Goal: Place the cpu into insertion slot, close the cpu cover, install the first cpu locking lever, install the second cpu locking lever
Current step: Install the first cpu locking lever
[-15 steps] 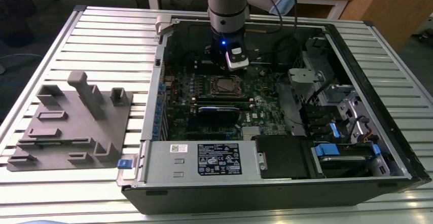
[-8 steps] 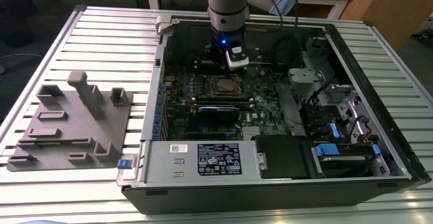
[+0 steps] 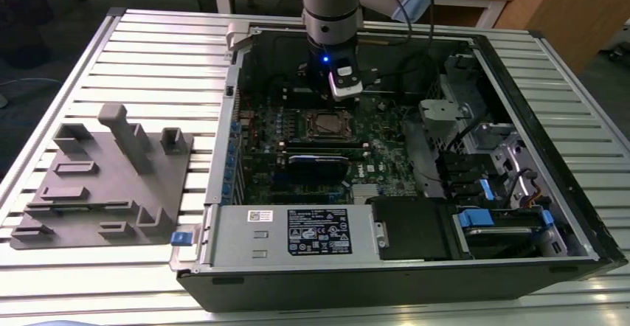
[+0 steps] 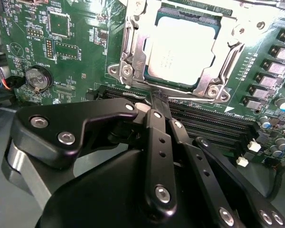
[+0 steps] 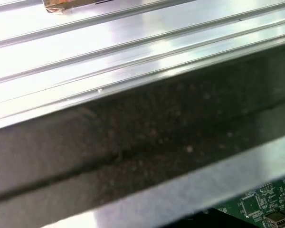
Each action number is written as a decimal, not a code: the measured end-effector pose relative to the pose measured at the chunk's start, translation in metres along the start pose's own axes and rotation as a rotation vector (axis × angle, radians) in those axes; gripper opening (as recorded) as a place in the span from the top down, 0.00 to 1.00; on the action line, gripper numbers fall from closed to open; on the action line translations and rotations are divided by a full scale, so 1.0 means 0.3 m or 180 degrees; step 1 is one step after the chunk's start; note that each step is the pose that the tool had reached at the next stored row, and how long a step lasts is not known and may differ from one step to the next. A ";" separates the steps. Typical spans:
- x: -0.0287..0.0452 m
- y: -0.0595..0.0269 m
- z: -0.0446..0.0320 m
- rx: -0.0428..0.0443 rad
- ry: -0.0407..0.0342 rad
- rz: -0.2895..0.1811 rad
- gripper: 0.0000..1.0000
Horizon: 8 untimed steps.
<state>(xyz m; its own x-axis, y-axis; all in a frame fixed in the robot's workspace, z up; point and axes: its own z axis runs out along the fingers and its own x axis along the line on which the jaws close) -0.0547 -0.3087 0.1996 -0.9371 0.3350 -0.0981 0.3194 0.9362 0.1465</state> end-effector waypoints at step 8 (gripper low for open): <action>0.005 0.015 0.003 0.0005 -0.0008 0.0051 0.89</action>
<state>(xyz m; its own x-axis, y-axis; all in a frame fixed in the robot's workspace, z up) -0.0544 -0.3039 0.1992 -0.9315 0.3502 -0.0982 0.3345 0.9309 0.1466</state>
